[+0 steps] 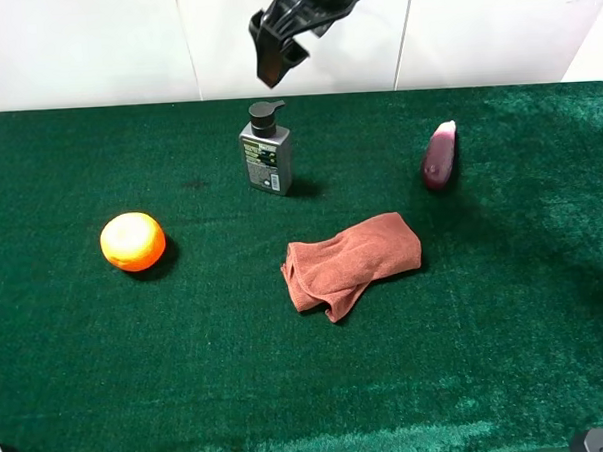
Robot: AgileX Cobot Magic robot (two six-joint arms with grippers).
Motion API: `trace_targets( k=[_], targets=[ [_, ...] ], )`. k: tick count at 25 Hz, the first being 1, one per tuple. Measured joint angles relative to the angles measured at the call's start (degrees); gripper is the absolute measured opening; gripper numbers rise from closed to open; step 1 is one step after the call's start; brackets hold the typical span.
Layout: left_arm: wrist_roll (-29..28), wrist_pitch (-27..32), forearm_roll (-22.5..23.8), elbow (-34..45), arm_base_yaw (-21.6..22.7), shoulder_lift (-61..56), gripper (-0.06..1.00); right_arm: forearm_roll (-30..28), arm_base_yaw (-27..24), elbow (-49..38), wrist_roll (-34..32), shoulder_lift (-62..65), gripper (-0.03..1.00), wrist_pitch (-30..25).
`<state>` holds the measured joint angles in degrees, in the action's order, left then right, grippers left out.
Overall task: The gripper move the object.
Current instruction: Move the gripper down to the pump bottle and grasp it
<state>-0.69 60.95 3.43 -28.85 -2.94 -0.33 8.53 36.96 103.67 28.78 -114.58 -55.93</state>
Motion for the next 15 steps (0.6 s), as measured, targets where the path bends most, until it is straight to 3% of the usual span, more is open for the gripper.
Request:
trace_targets(
  k=[15],
  targets=[
    [0.00,0.00,0.00,0.00,0.00,0.00,0.99,2.44,2.54,7.38,2.62,-10.12,0.70,-2.83]
  ],
)
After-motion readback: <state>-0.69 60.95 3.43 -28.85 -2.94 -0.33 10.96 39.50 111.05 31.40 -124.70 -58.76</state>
